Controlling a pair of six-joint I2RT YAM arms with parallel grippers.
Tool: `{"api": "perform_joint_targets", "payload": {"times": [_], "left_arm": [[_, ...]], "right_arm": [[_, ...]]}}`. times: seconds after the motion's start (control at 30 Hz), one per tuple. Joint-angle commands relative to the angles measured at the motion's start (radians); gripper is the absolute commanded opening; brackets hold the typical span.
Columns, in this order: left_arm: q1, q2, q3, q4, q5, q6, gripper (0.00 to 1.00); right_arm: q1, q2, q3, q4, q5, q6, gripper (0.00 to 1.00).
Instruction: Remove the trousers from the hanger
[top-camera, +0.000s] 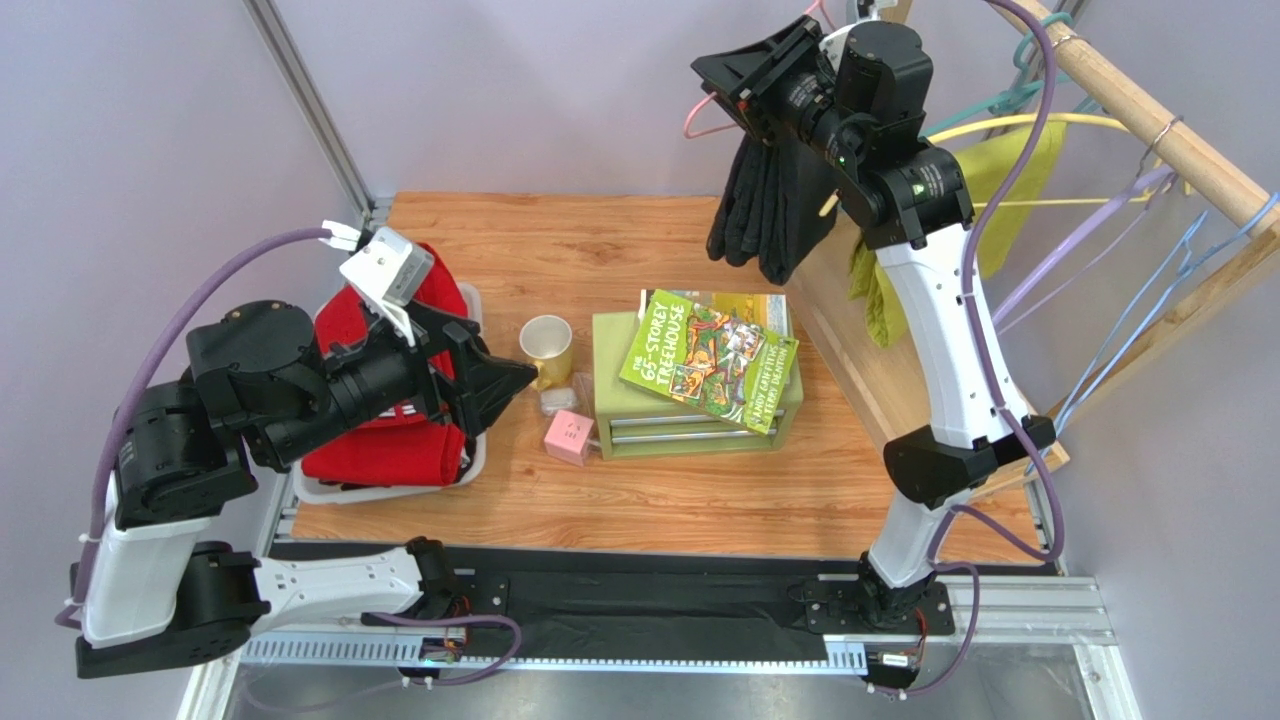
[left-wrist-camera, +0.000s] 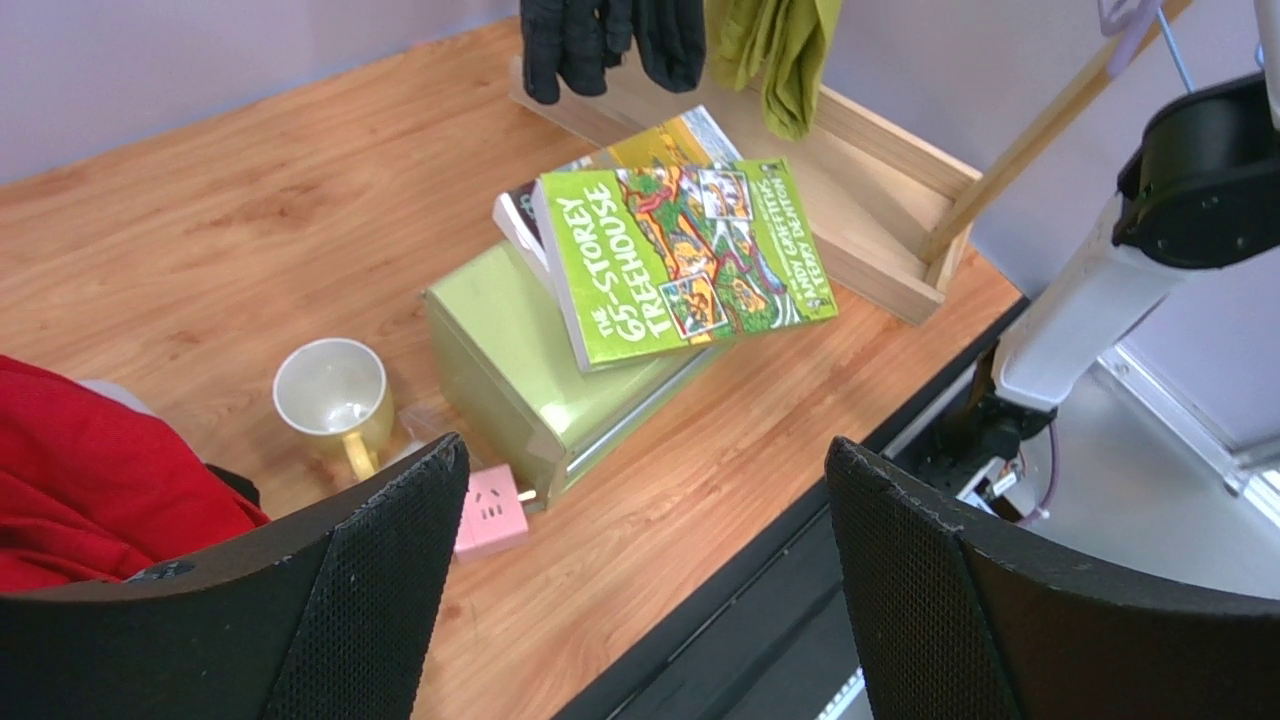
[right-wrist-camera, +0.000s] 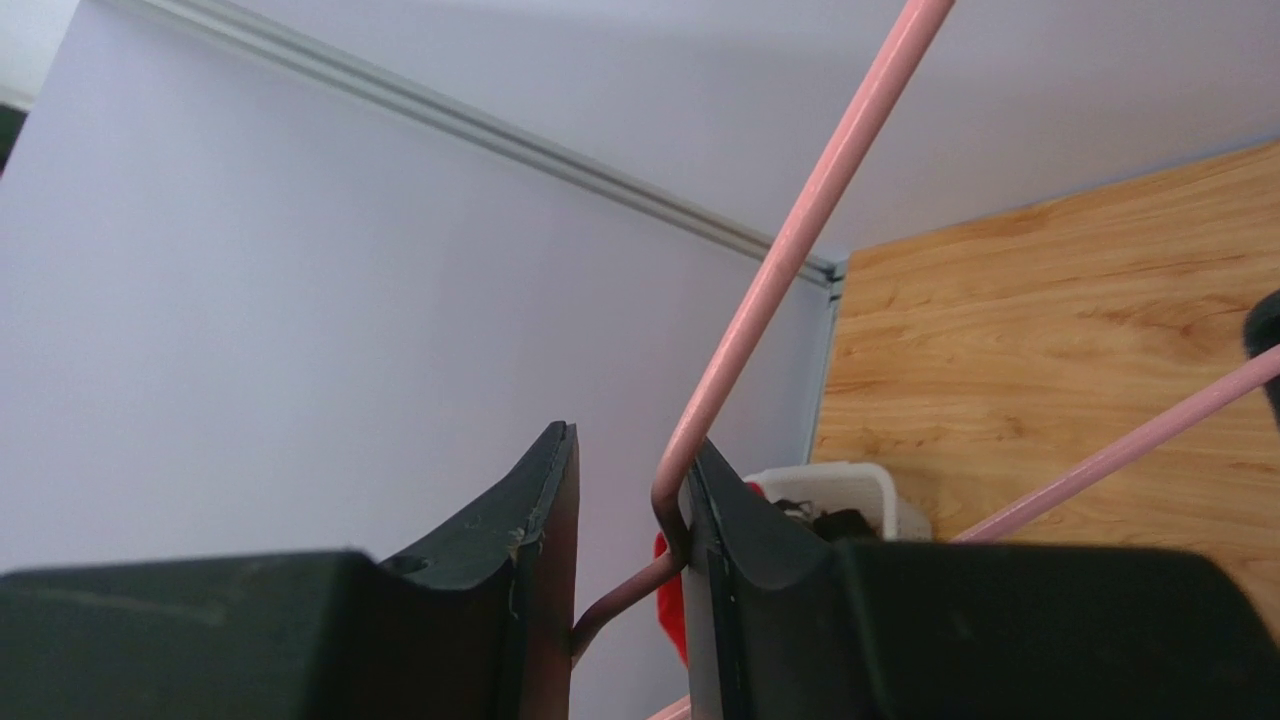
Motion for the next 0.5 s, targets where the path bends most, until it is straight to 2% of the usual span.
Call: {"api": "perform_joint_targets", "payload": {"times": [0.0,0.17,0.33,0.47], "left_arm": [[0.004,0.005,0.047,0.063,-0.095,-0.016,0.93],[0.004,0.025,0.053,0.121,-0.19,-0.019,0.93],[0.004,0.083,0.071,0.234,-0.233,-0.007,0.93],[0.004,0.169,0.151,0.302,-0.285,0.009,0.93]], "right_arm": [[0.003,-0.015,0.093,0.242,-0.231,-0.001,0.0],[0.012,0.01,0.176,0.283,-0.337,0.03,0.0],[0.026,-0.047,0.156,0.302,-0.366,0.099,0.0],[0.028,-0.094,0.145,0.345,-0.424,0.198,0.0]]}}
